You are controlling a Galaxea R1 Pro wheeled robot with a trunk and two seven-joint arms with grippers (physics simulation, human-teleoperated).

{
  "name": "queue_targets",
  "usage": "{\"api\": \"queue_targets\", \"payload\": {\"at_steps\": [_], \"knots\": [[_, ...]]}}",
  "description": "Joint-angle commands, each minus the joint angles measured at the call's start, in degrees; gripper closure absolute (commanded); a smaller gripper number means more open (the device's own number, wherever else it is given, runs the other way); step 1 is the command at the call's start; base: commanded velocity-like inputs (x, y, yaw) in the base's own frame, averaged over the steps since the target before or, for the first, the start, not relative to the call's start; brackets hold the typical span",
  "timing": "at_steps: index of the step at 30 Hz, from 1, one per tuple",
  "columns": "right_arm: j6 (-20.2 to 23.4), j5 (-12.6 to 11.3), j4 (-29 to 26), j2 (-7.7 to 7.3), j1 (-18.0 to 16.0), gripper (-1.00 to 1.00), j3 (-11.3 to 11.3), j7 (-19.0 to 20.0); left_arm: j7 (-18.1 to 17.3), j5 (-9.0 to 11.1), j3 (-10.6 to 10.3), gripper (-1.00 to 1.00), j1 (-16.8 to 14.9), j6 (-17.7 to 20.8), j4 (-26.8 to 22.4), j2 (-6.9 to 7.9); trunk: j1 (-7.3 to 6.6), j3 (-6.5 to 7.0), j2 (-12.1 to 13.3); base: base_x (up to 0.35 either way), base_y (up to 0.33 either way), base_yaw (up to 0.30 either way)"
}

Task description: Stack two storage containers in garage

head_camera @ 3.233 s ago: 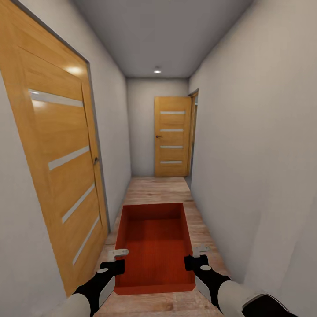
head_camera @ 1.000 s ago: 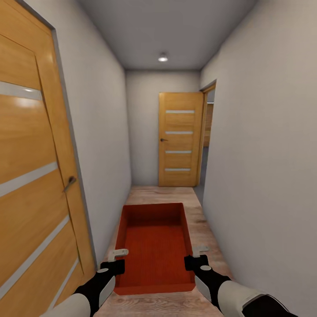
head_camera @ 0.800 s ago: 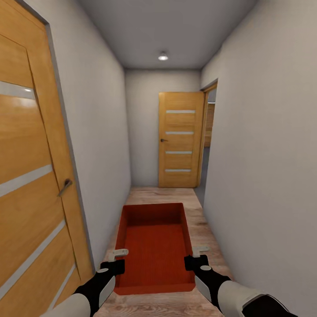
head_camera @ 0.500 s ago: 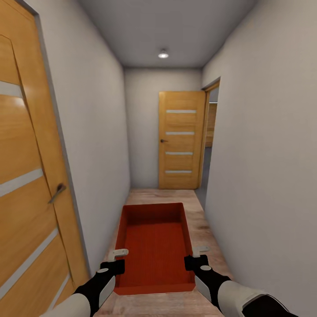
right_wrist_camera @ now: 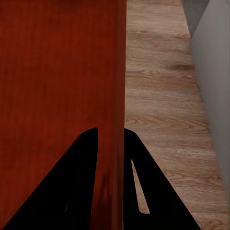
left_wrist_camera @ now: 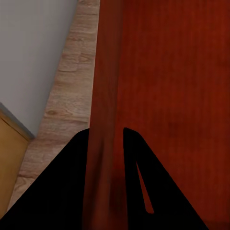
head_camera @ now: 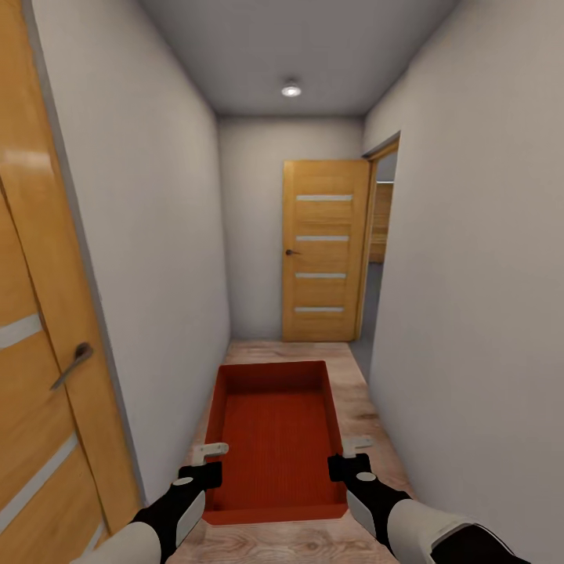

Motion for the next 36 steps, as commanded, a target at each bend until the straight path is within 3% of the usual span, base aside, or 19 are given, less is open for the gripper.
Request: {"api": "queue_targets", "payload": {"at_steps": [1, 36], "knots": [[-5.5, -0.6, -0.1, 0.01, -0.1, 1.0, -1.2, -0.3, 1.1, 0.6, -0.1, 1.0, 0.0, 0.1, 0.1, 0.68, 0.05, -0.1, -0.1, 0.323, 0.0, 0.0], [-5.5, -0.6, -0.1, 0.01, -0.1, 1.0, -1.2, -0.3, 1.1, 0.5, -0.1, 1.0, 0.0, 0.1, 0.1, 0.68, 0.05, -0.1, -0.1, 0.323, 0.0, 0.0]]}}
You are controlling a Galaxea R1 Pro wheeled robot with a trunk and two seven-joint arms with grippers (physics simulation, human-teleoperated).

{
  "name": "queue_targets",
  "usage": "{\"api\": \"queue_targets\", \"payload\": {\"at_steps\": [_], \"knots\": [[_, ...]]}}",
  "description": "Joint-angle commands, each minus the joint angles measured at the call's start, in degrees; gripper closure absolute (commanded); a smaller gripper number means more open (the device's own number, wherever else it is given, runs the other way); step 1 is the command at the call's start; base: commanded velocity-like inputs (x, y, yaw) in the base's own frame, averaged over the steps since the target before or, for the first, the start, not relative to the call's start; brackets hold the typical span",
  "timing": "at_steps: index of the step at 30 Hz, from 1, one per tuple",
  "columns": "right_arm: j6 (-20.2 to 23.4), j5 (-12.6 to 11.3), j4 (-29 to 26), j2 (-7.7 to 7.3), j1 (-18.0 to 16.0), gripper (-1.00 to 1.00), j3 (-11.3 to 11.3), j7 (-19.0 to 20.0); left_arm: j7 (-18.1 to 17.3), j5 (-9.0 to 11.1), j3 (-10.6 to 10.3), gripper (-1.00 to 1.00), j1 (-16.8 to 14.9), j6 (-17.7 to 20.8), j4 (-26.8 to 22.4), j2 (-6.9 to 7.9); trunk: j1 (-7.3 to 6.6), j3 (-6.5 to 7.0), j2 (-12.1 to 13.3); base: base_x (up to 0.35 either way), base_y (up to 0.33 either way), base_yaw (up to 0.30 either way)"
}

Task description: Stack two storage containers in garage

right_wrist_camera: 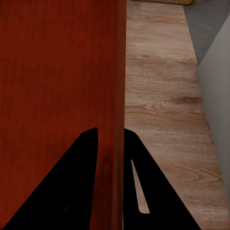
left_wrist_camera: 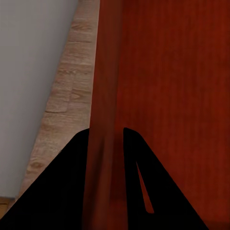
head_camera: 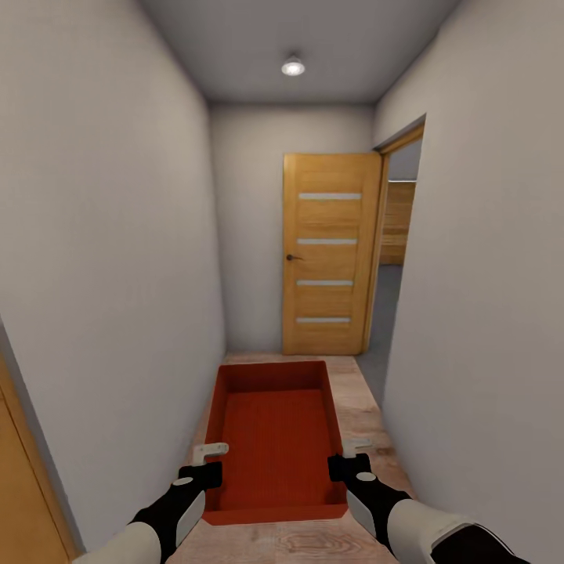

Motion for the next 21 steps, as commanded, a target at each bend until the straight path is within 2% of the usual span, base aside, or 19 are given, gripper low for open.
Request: {"api": "queue_targets", "payload": {"at_steps": [1, 21], "knots": [[-5.5, -0.6, -0.1, 0.01, -0.1, 1.0, -1.1, -0.3, 1.1, 0.6, -0.1, 1.0, 0.0, 0.1, 0.1, 0.68, 0.05, -0.1, -0.1, 0.323, 0.0, 0.0], [-5.5, -0.6, -0.1, 0.01, -0.1, 1.0, -1.1, -0.3, 1.1, 0.5, -0.1, 1.0, 0.0, 0.1, 0.1, 0.68, 0.05, -0.1, -0.1, 0.323, 0.0, 0.0]]}}
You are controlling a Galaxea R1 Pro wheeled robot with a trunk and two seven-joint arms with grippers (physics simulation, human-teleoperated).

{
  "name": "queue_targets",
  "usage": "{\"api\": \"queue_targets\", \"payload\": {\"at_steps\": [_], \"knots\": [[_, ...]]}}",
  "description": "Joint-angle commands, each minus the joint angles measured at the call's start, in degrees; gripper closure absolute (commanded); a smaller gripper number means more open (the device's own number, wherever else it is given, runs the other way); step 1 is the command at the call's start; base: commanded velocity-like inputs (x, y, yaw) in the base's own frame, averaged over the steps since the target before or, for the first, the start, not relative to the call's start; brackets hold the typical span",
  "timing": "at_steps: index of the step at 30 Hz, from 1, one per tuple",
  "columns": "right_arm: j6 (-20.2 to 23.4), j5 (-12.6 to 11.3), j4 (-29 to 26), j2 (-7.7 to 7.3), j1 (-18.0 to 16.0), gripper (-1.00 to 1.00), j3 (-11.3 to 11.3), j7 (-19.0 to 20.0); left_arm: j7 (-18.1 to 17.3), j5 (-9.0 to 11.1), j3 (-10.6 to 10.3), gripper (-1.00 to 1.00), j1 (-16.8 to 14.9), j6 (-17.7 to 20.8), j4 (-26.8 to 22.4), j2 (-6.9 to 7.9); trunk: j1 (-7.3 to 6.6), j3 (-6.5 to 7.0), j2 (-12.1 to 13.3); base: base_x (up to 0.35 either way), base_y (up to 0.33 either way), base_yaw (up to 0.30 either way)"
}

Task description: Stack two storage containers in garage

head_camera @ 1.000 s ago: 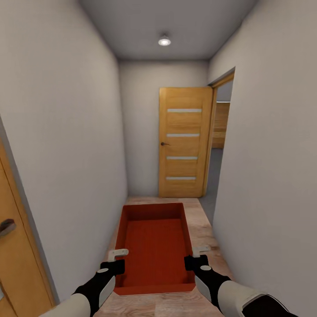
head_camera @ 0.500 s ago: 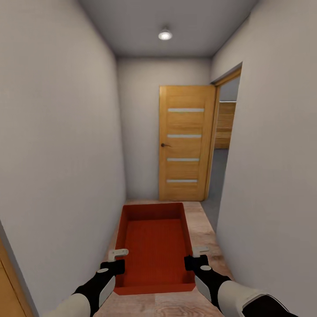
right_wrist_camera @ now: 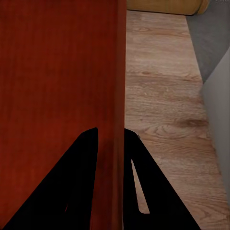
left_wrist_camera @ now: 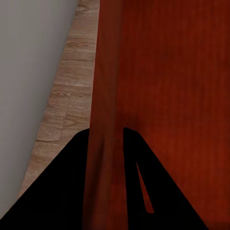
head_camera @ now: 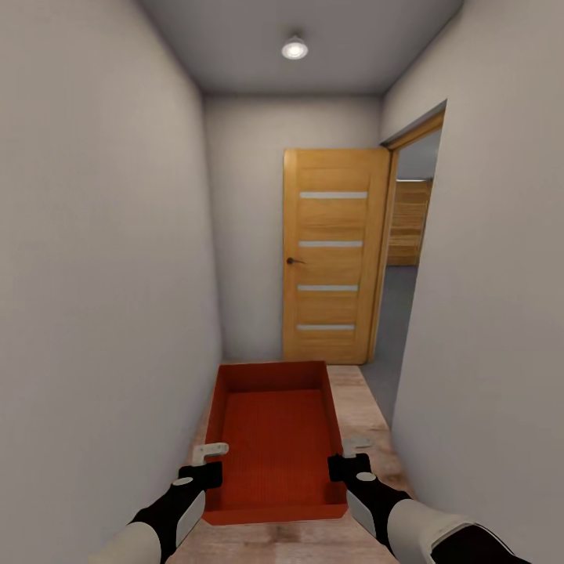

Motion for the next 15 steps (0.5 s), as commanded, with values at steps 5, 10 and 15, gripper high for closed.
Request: {"api": "queue_targets", "payload": {"at_steps": [5, 10, 15], "knots": [[-5.5, -0.6, -0.1, 0.01, -0.1, 1.0, -1.1, -0.3, 1.1, 0.6, -0.1, 1.0, 0.0, 0.1, 0.1, 0.69, 0.05, -0.1, -0.1, 0.323, 0.0, 0.0], [-5.6, -0.6, -0.1, 0.01, -0.1, 1.0, -1.2, -0.3, 1.1, 0.5, 0.0, 1.0, 0.0, 0.1, 0.1, 0.69, 0.05, -0.1, -0.1, 0.323, 0.0, 0.0], [-5.6, -0.6, -0.1, 0.01, -0.1, 1.0, -1.2, -0.3, 1.1, 0.5, 0.0, 1.0, 0.0, 0.1, 0.1, 0.69, 0.05, -0.1, -0.1, 0.323, 0.0, 0.0]]}}
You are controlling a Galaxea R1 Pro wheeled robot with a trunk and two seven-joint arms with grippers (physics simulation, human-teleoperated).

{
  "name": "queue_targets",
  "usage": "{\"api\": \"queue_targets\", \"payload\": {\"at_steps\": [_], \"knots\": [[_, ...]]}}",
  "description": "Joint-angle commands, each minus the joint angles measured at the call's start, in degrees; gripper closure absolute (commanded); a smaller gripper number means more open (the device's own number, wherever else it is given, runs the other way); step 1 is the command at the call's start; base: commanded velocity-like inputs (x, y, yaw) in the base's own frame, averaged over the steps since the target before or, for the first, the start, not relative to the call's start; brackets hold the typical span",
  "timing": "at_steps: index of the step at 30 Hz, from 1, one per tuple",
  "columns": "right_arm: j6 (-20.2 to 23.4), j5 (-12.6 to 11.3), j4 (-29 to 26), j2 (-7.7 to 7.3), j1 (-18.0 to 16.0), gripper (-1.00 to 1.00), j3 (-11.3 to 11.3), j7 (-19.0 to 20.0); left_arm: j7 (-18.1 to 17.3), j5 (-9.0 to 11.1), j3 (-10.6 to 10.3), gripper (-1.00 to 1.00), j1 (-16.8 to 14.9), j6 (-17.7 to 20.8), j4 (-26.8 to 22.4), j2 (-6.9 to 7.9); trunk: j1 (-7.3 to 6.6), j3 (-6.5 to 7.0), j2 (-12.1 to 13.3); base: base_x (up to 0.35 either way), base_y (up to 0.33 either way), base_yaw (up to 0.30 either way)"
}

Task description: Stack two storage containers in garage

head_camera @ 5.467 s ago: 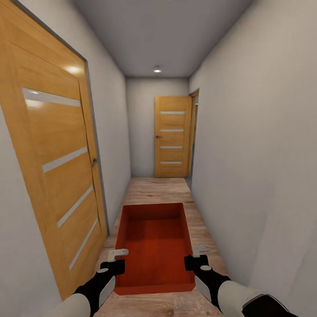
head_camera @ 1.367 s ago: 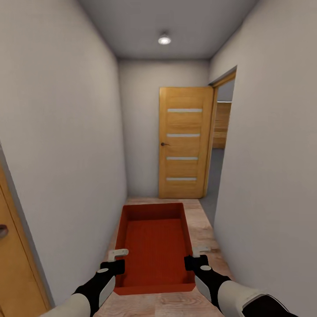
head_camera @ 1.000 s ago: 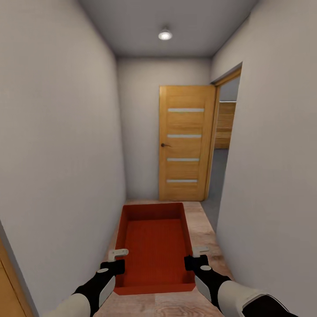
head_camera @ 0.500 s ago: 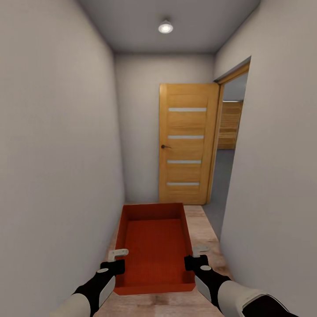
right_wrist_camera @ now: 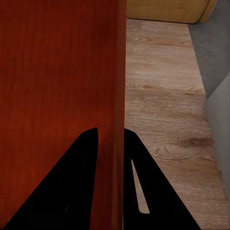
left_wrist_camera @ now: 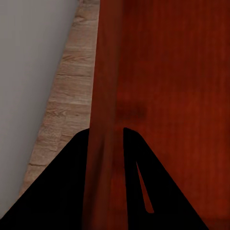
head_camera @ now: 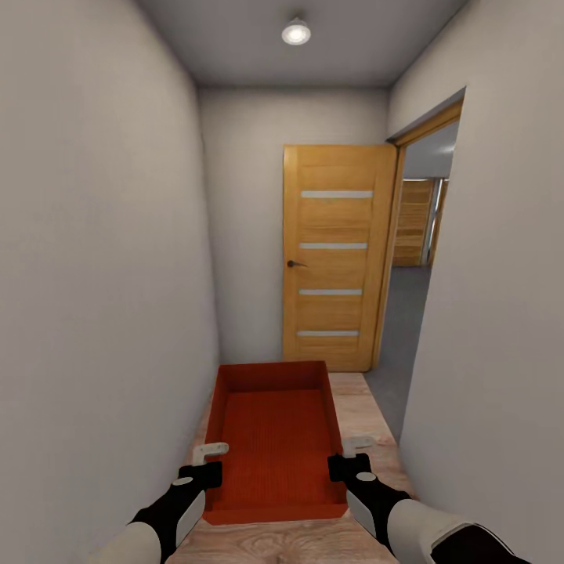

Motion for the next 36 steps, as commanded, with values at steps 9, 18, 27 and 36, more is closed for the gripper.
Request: {"api": "queue_targets", "payload": {"at_steps": [9, 18, 27, 36], "knots": [[-5.5, -0.6, 0.0, 0.0, -0.1, 1.0, -1.1, -0.3, 1.1, 0.6, 0.0, 1.0, 0.0, 0.1, 0.1, 0.67, 0.05, -0.1, -0.1, 0.323, 0.0, 0.0], [-5.5, -0.6, 0.0, 0.0, -0.1, 1.0, -1.1, -0.3, 1.1, 0.6, 0.0, 1.0, 0.0, 0.1, 0.0, 0.65, 0.05, -0.1, -0.1, 0.323, 0.0, 0.0], [-5.5, -0.6, 0.0, 0.0, -0.1, 1.0, -1.1, -0.3, 1.1, 0.5, 0.0, 1.0, 0.0, 0.1, 0.0, 0.69, 0.05, -0.1, -0.1, 0.323, 0.0, 0.0], [-5.5, -0.6, 0.0, 0.03, -0.1, 1.0, -1.2, -0.3, 1.2, 0.5, -0.1, 1.0, 0.0, -0.5, -0.6, 0.69, 0.05, -0.1, -0.1, 0.246, 0.0, -0.026]]}}
